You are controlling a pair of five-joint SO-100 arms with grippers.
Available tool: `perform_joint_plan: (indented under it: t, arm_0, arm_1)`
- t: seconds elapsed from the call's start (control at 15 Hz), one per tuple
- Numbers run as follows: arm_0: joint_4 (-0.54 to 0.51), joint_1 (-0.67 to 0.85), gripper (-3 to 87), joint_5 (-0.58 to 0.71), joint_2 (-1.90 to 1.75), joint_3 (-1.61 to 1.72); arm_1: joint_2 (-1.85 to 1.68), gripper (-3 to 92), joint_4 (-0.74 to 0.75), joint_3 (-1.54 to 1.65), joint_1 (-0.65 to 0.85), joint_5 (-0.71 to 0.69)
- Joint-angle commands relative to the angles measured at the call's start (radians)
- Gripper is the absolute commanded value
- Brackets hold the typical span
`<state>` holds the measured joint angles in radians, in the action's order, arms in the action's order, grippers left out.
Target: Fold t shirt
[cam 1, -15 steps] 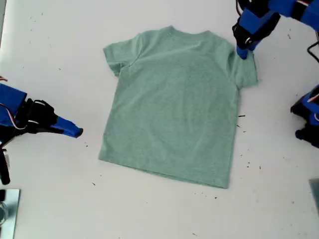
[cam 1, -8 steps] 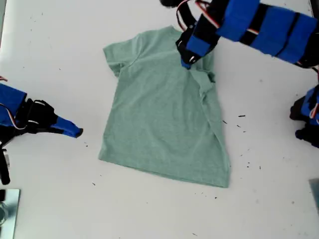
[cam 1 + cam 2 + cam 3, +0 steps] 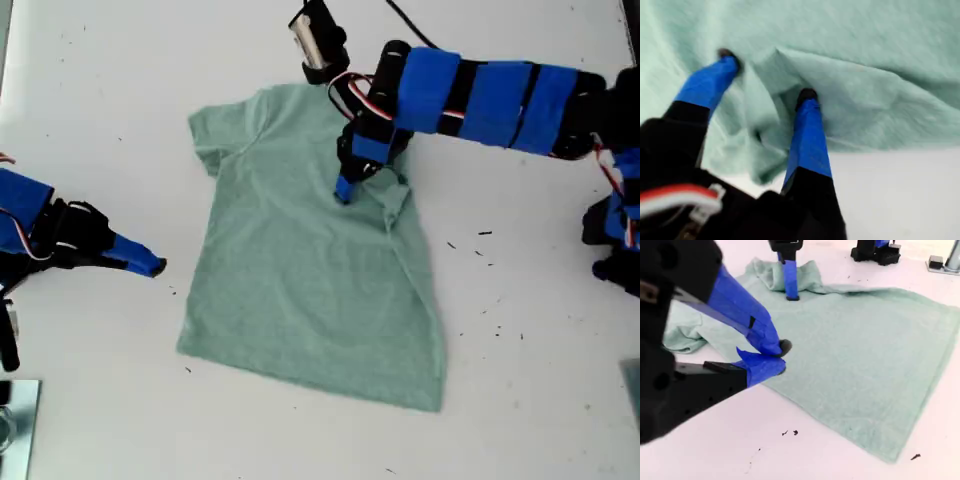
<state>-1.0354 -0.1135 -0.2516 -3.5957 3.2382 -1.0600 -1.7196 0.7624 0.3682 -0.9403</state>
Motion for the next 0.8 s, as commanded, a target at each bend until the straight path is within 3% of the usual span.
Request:
perform_joint_plan:
  t: [0.0,0.2,0.4,0.47,0.53,0.73]
  arm_0:
    - [0.012,-0.031,-0.2,-0.015,-0.002,0.009]
    - [0.012,-0.018,-0.2,-0.008,-0.002,0.009]
    - [0.012,-0.017,-0.2,-0.008,-0.002,0.009]
    - [0.012,-0.017,-0.2,-0.011,-0.002,0.009]
    - [0.012,-0.017,-0.2,-0.015,-0.002,0.009]
    - [0.012,-0.017,-0.1,-0.015,-0.002,0.009]
  arm_1:
    - [-0.399,26.5,-0.021,0.069,-0.077,0.064]
    - [-0.788,23.9,-0.011,0.416,-0.100,0.163]
    - [-1.226,19.4,0.193,1.035,-0.110,0.253]
    - [-1.437,7.1,0.296,1.333,-0.078,0.299]
    - [-1.677,2.4,0.393,1.609,-0.063,0.324]
    - [-2.134,2.4,0.368,2.057,-0.063,0.449]
